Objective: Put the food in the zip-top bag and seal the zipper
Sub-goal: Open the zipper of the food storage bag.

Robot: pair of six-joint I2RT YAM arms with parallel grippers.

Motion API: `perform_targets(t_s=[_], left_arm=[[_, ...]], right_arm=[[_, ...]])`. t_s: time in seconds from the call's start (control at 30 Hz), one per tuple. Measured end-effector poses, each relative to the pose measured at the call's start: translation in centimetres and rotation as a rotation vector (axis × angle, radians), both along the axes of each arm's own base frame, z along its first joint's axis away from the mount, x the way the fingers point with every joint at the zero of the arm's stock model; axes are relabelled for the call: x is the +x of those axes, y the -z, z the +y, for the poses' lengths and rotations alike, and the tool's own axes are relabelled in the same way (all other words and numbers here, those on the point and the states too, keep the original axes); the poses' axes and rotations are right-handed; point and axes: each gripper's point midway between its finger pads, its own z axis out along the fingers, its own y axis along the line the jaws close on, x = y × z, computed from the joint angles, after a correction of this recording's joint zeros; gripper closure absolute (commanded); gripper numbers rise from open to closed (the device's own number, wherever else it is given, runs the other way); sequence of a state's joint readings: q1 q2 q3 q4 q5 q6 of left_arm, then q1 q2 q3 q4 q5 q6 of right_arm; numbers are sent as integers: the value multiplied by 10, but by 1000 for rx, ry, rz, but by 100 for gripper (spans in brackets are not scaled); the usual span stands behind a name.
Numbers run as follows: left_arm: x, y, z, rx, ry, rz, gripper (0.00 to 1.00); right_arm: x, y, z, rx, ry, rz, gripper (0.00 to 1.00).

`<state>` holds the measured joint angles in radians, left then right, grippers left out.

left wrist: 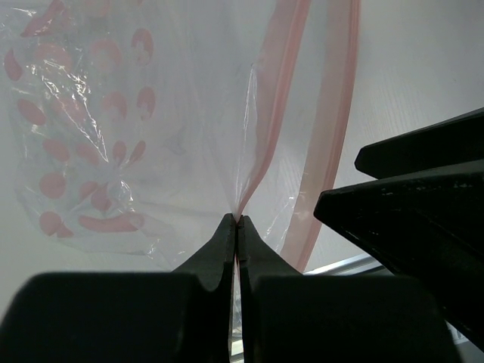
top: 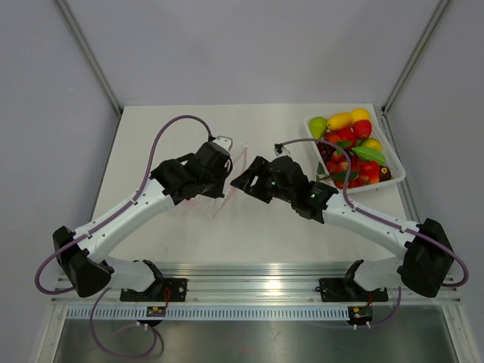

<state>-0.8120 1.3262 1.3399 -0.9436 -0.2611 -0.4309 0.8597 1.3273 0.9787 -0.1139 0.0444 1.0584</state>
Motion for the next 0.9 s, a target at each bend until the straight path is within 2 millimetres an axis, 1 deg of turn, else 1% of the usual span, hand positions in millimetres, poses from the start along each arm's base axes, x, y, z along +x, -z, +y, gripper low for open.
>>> perform_targets(t_s=[0.07,0.13,0.17,0.23,0.27,0.33,0.4,0.47,0.5,0.57,0.63,0.8,0.9], left_arm=[[0,-1,0,-1,0,-1,100],[-1,-2,1,-3,0,-2,100],[-1,-2,1,-4,-1,-3,100],[-2,-3,2,-8,-3,-4,100],[-2,-4,2,-11,-5,-5,100],[-2,-5,2,-14,-6,-6,100],[-3,-6,3,-17,-8,-9,100],[-3,-10,4,-22,-12,-20,99],[-3,-12,5,-27,-14,-27,78],[-4,-15,6,-30,-8,-38,58],[-3,-16,5,-36,-5,-41,50],[2,-7,-5,-38,0,-20,48],[5,-2,-12,-45,8,-4,46]], right_arm=[[3,-2,3,3,-1,-3,31],[7,0,9,3,-1,-3,34],[9,3,11,0,-1,1,46],[13,12,16,-13,-4,10,62],[14,19,18,-25,-6,18,83],[16,32,20,-54,-11,31,100],[17,41,20,-78,-11,44,100],[17,44,17,-101,-9,44,100],[18,43,16,-108,-6,39,100],[19,40,16,-118,-8,29,100],[19,34,16,-122,-11,14,100],[16,16,18,-118,-19,-22,100],[12,11,19,-115,-25,-33,100]])
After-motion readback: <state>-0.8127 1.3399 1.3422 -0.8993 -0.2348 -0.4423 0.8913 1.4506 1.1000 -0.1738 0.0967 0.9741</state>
